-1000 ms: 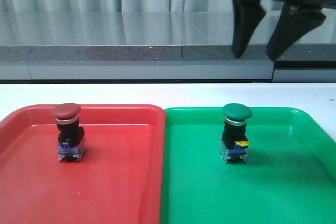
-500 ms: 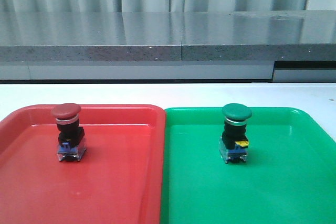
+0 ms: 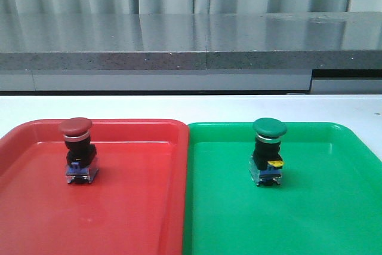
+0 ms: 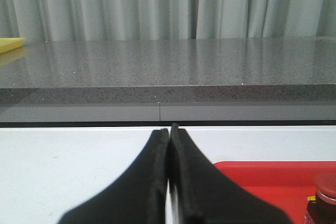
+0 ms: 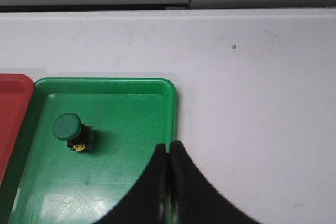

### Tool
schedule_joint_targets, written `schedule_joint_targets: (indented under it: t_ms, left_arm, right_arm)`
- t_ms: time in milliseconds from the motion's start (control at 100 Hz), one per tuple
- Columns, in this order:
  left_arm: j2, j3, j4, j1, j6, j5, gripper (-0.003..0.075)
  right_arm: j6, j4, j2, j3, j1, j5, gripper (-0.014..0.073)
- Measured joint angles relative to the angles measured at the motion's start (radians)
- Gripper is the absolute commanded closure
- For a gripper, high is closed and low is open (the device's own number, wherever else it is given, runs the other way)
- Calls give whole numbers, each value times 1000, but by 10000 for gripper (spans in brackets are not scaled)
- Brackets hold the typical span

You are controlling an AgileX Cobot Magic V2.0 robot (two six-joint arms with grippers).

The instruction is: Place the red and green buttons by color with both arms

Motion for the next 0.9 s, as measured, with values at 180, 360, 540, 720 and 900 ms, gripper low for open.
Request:
schedule_joint_targets:
  t_ms: [180,360,540,720,900]
  left_arm:
    - [0,0,0,0,0,0,741]
    - [0,0,0,0,0,0,741]
    - [0,0,0,0,0,0,741]
    - [0,0,0,0,0,0,741]
    - [0,0,0,0,0,0,741]
  right_arm:
    - [28,-37,-165,80,-36,0,657]
    - [32,-48,-328,148,-43,-23,657]
    - [34,-88,-476,187,-45,-42,657]
    - [39,-149,-625,220,-70,-51,657]
    - [31,-175,-696,283,-91,-87,657]
